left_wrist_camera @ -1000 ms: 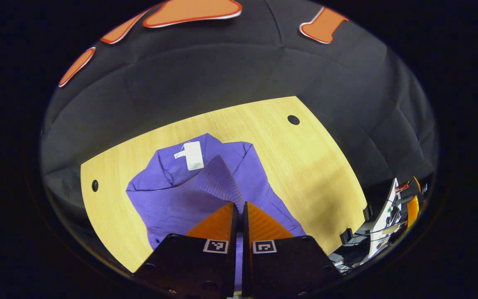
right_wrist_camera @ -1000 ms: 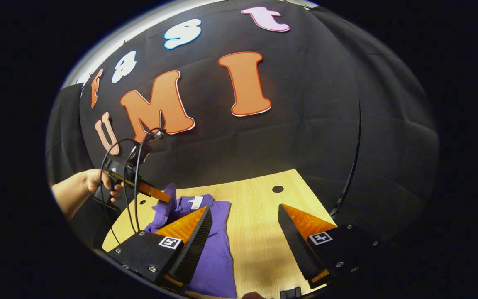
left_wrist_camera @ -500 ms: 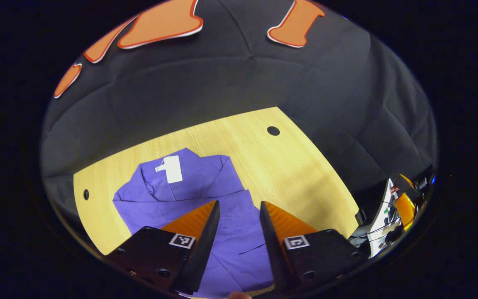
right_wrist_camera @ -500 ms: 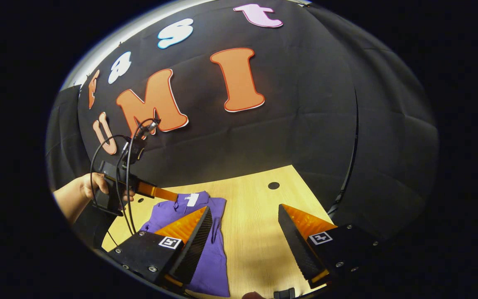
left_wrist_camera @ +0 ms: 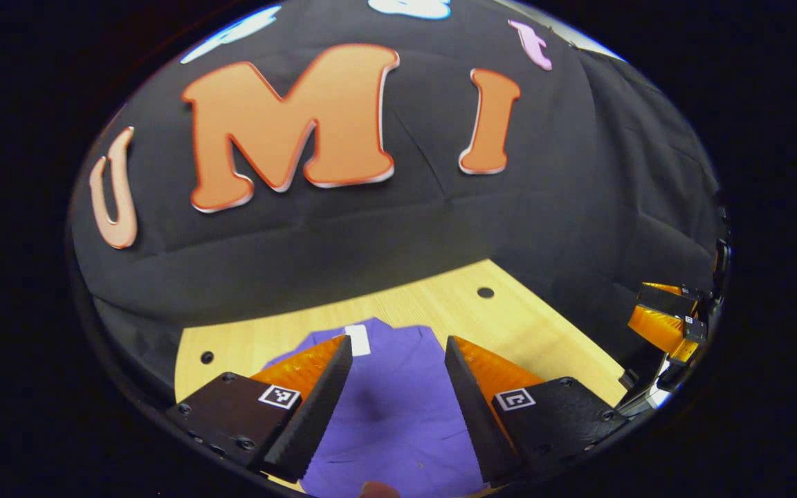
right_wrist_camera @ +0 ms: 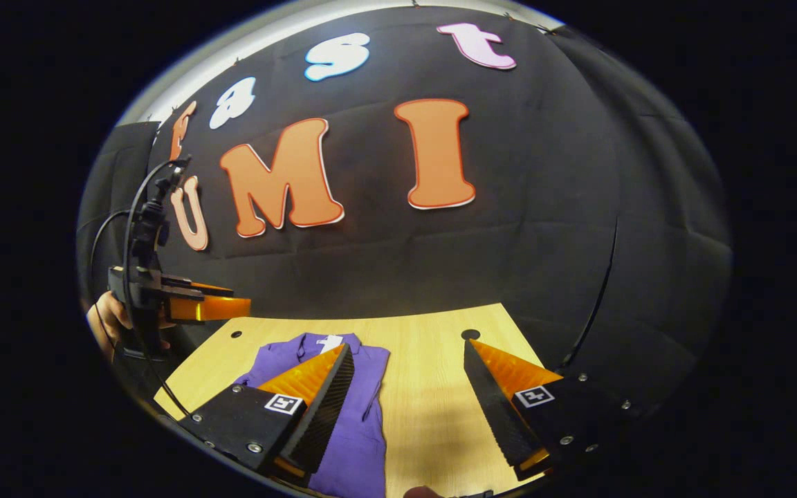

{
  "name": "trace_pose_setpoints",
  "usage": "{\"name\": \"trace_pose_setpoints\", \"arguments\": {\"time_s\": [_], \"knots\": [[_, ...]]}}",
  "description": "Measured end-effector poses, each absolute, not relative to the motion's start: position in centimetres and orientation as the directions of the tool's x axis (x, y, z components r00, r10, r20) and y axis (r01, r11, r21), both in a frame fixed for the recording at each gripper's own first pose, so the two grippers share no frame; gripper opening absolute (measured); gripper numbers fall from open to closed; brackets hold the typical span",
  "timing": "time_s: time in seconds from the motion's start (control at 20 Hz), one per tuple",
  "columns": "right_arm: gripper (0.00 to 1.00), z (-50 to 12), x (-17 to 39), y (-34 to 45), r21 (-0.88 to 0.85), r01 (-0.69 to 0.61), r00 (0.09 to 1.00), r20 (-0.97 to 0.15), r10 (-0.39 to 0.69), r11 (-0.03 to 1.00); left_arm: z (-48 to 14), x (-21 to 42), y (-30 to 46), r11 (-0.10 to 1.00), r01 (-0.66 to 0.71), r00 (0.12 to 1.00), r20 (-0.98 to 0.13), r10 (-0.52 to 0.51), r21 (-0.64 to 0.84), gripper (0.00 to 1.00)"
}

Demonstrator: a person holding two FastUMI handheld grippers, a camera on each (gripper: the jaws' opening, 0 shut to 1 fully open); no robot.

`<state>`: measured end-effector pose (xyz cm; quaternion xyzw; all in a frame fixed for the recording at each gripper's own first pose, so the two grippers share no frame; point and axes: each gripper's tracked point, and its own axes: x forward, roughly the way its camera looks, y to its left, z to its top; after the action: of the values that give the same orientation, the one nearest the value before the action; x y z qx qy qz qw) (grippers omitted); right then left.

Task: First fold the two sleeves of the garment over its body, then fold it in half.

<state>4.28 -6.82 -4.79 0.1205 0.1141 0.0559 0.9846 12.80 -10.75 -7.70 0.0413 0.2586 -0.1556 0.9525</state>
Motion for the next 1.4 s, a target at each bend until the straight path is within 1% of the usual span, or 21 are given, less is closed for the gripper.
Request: {"name": "trace_pose_setpoints", "arguments": {"time_s": [0.1, 0.2, 0.25, 0.3, 0.35, 0.4, 0.6, 0.75, 0.8, 0.85, 0.9, 0.95, 1.05, 1.4], "knots": [[0.95, -3.5, 3.7, -5.4, 0.234, -0.082, 0.976, -0.180, 0.126, 0.969, -5.0, 11.5, -7.3, 0.965, 0.260, 0.888, -0.403, -0.222, 0.043, 0.88], [0.95, -2.4, 3.0, -3.9, 0.218, -0.072, 0.983, -0.152, 0.107, 0.973, -2.9, 9.4, -4.6, 0.974, 0.219, 0.930, -0.316, -0.189, 0.064, 0.87], [0.95, -1.8, 2.5, -3.1, 0.207, -0.069, 0.985, -0.139, 0.099, 0.976, -1.9, 8.3, -3.2, 0.976, 0.203, 0.943, -0.285, -0.174, 0.075, 0.87], [1.00, -1.0, 2.1, -2.1, 0.191, -0.073, 0.988, -0.119, 0.097, 0.979, -1.1, 7.0, -2.0, 0.977, 0.194, 0.952, -0.259, -0.165, 0.090, 0.87], [1.00, -0.4, 1.6, -1.3, 0.169, -0.074, 0.991, -0.100, 0.092, 0.983, -0.7, 6.4, -0.8, 0.979, 0.179, 0.960, -0.235, -0.151, 0.102, 0.87], [0.95, 0.2, 1.3, -0.6, 0.145, -0.071, 0.992, -0.088, 0.084, 0.987, -0.1, 5.2, 0.1, 0.980, 0.169, 0.966, -0.215, -0.143, 0.108, 0.87], [0.95, 2.5, -0.8, 2.3, 0.092, -0.057, 0.998, -0.036, 0.060, 0.994, 1.3, 1.3, 3.0, 0.985, 0.151, 0.980, -0.144, -0.138, 0.079, 0.87], [0.95, 4.0, -2.7, 4.7, 0.065, -0.053, 0.999, 0.002, 0.053, 0.997, 1.1, -1.0, 3.9, 0.985, 0.156, 0.979, -0.140, -0.146, 0.066, 0.87], [1.00, 4.3, -3.3, 5.5, 0.059, -0.049, 0.999, 0.013, 0.049, 0.997, 0.9, -1.9, 4.4, 0.986, 0.152, 0.980, -0.136, -0.143, 0.063, 0.87], [0.95, 4.5, -3.8, 6.4, 0.059, -0.048, 0.999, 0.022, 0.047, 0.997, 0.8, -2.7, 5.1, 0.987, 0.150, 0.981, -0.136, -0.140, 0.061, 0.87], [1.00, 4.6, -4.3, 7.2, 0.063, -0.045, 0.999, 0.026, 0.044, 0.997, 0.5, -3.4, 5.7, 0.987, 0.148, 0.981, -0.132, -0.139, 0.061, 0.87], [0.95, 4.5, -4.9, 7.9, 0.071, -0.050, 0.998, 0.030, 0.048, 0.996, 0.5, -4.2, 6.3, 0.987, 0.145, 0.983, -0.123, -0.136, 0.063, 0.87], [0.95, 3.5, -6.6, 8.9, 0.073, -0.049, 0.998, 0.035, 0.047, 0.996, 0.3, -5.6, 7.1, 0.987, 0.144, 0.985, -0.104, -0.137, 0.068, 0.87], [0.95, -1.9, -9.2, 9.2, 0.037, -0.026, 0.996, -0.089, 0.030, 0.999, -3.5, -9.3, 10.5, 0.992, 0.087, 0.987, -0.140, -0.074, 0.086, 0.87]]}}
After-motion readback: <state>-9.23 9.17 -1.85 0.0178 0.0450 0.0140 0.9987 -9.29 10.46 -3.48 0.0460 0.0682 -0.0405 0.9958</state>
